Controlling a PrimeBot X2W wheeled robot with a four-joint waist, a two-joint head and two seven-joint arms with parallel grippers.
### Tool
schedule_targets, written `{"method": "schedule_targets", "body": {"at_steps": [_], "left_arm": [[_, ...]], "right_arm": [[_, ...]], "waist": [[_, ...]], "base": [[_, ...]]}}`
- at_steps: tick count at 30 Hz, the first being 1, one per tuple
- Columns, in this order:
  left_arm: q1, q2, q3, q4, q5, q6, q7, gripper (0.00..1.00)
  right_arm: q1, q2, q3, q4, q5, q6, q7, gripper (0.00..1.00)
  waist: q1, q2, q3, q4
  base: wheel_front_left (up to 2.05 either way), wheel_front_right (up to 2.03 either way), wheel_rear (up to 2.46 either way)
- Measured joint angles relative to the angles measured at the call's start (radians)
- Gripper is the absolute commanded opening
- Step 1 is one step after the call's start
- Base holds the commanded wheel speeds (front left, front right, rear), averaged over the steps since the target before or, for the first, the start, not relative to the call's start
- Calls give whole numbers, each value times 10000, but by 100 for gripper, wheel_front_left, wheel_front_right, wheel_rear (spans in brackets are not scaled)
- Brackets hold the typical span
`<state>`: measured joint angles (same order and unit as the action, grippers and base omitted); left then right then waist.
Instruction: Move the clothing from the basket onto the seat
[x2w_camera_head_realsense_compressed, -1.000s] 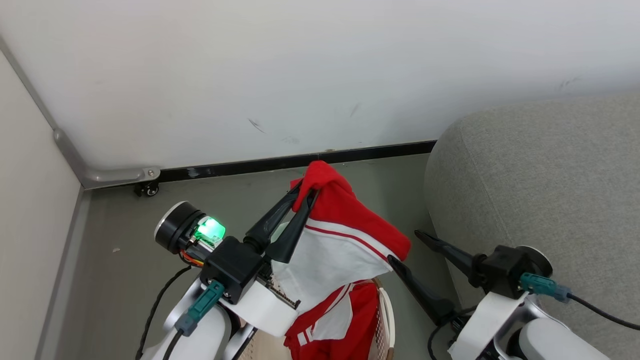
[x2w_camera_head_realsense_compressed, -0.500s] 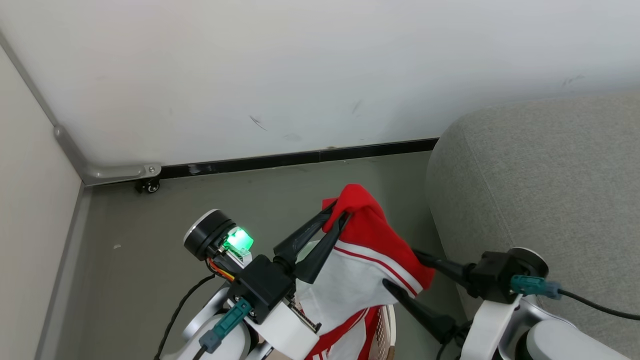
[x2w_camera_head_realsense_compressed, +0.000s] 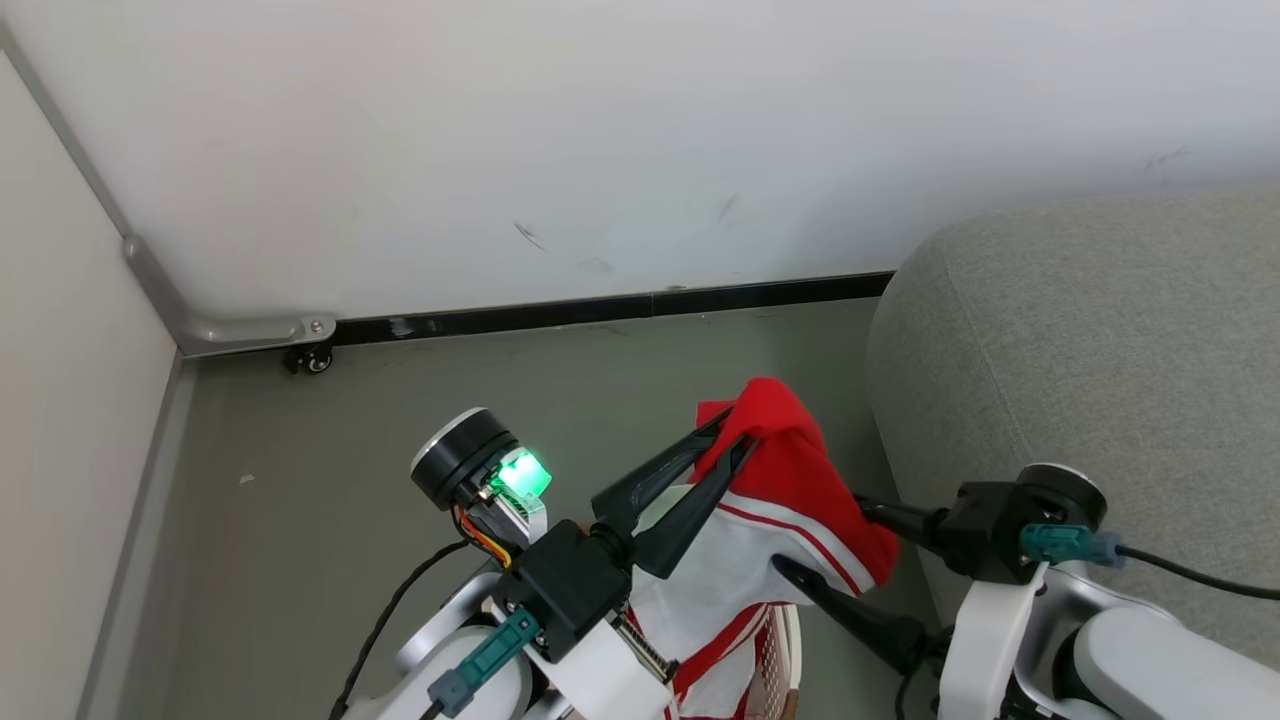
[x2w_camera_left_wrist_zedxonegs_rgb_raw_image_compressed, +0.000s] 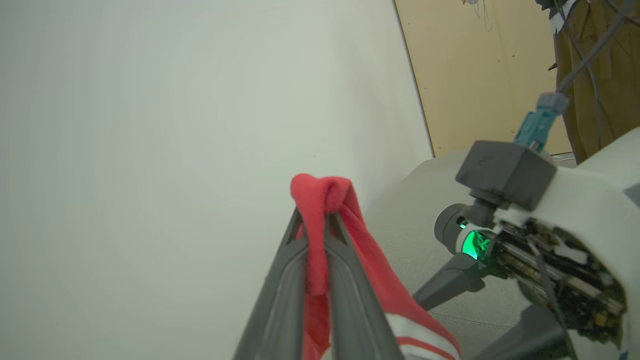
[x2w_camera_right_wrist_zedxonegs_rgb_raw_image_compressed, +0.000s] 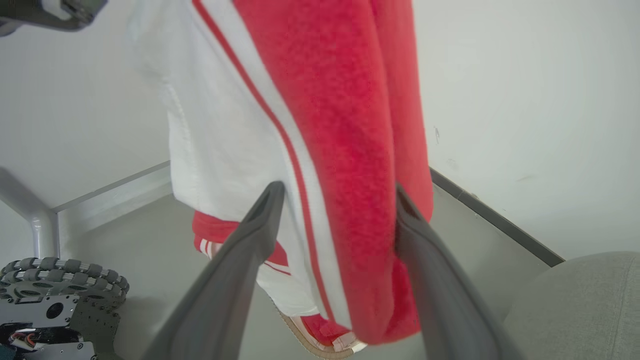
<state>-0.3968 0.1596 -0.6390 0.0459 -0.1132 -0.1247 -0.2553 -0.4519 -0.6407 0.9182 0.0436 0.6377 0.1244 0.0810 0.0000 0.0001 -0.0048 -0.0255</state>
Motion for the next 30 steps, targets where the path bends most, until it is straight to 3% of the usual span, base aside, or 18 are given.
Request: {"method": "schedule_targets", "body": {"at_steps": [11,13,14,16,18,30], "left_arm": [[-192,65,-516,-102,-422,-2,-2,0],[-198,65,-568,-98,-522,-2,0,0],[-206,63,-570,-69,-569,-2,-2,0],[-214,67,-550,36,-742,-2,-2,0],[-224,98,-499,196,-815,-2,-2,0],[-141,481,79,1714,-1404,-33,-2,0]], "right_arm": [[-585,4,1260,-71,387,2,105,100],[-741,77,1461,-79,376,2,48,70],[-849,94,1601,-77,336,2,-38,50],[-1005,121,1831,-79,316,2,-161,33],[-1078,148,1979,-79,314,2,-328,0],[-1071,35,1768,230,627,2,-1480,0]], "waist": [[0,0,91,58],[0,0,113,67],[0,0,124,71],[0,0,145,78],[0,0,159,81],[0,0,151,-102]], "base": [[0,0,0],[0,0,0],[0,0,0],[0,0,0],[0,0,0],[0,0,0]]}}
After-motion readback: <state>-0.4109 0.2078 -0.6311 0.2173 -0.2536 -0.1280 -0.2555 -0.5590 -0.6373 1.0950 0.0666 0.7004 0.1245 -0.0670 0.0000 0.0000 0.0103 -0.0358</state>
